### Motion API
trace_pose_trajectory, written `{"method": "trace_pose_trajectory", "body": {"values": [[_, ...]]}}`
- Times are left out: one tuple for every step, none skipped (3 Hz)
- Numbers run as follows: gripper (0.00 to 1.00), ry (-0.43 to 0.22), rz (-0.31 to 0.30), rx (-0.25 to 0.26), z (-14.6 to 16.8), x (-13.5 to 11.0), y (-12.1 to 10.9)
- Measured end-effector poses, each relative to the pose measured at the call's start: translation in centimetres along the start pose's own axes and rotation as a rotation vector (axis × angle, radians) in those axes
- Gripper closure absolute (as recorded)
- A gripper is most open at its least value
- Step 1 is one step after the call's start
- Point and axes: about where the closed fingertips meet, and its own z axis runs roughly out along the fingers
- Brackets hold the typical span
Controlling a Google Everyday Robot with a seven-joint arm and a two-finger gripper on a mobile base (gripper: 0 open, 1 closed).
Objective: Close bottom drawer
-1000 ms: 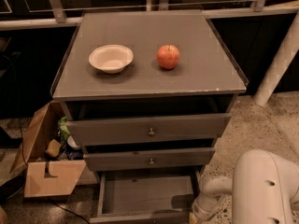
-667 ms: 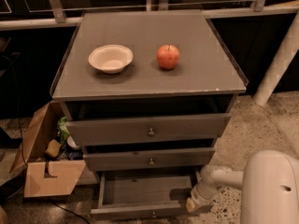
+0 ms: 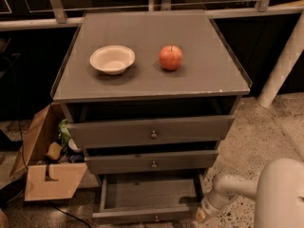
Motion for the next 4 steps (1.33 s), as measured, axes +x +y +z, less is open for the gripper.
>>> {"method": "trace_pose_trajectory", "body": {"values": [[1.00, 0.001, 0.000, 0.000, 0.0, 0.0, 0.0], [1.00, 0.032, 0.004, 0.004, 1.1, 0.4, -0.2], [1.00, 0.035, 0.083, 0.005, 2.6, 1.2, -2.2], [1.00, 0.035, 0.083, 0.005, 2.6, 1.2, -2.2]]}}
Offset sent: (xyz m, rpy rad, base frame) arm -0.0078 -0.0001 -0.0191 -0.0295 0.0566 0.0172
